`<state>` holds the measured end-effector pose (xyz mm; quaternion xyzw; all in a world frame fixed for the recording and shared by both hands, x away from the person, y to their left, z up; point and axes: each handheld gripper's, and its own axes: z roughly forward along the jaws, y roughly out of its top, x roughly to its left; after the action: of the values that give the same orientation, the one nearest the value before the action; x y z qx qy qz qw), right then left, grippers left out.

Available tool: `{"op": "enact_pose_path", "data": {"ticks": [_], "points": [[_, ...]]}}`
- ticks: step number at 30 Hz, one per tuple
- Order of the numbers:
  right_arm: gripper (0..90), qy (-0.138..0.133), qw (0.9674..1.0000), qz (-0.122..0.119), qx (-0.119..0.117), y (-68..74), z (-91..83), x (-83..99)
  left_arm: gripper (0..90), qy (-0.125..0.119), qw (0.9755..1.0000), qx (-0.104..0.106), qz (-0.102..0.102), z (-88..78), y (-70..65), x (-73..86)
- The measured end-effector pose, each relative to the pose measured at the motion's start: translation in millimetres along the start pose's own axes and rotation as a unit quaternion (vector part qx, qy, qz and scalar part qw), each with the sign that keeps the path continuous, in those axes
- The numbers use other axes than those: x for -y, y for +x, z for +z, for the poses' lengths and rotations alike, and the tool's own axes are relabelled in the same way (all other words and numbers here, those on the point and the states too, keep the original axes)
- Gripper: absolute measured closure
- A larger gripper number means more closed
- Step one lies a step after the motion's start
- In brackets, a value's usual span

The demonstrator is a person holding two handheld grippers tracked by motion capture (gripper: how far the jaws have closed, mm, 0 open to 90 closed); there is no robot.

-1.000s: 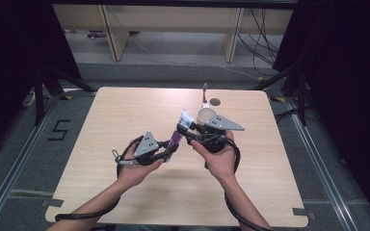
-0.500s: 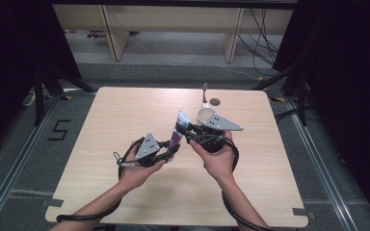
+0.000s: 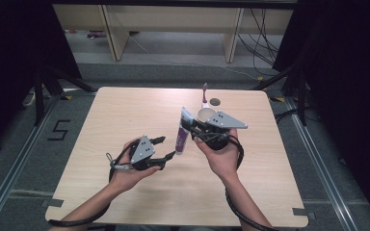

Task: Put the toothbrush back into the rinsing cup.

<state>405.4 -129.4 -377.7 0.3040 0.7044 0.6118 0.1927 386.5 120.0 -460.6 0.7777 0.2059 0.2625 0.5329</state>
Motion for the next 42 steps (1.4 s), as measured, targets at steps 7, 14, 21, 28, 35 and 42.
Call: {"op": "enact_pose_path", "data": {"ticks": [7, 14, 21, 28, 35, 42], "points": [[79.6, -0.011, 0.9997, 0.013, 0.017, -11.3, -10.6, -8.5, 34.9, 0.005, 0.9995, -0.028, -0.011, -28.8, 7.5, 18.7], [79.6, -0.018, 0.999, 0.003, 0.04, -20.1, -18.9, -14.4, 35.3, -0.003, 0.9973, -0.061, -0.04, -51.1, 15.8, 39.9], [79.6, -0.028, 0.9983, 0.005, 0.051, -27.1, -26.2, -20.2, 35.7, -0.016, 0.994, -0.087, -0.064, -59.4, 21.0, 58.7], [79.6, -0.035, 0.9968, 0.005, 0.072, -33.3, -36.0, -26.6, 35.4, -0.043, 0.9915, -0.094, -0.08, -60.2, 25.2, 65.0], [79.6, -0.045, 0.9953, 0.005, 0.086, -41.1, -41.0, -35.7, 35.7, -0.052, 0.9901, -0.105, -0.078, -61.1, 23.5, 64.8], [79.6, -0.047, 0.9945, -0.001, 0.094, -48.0, -41.6, -41.8, 35.7, -0.059, 0.9891, -0.106, -0.083, -62.8, 23.6, 67.4]]}}
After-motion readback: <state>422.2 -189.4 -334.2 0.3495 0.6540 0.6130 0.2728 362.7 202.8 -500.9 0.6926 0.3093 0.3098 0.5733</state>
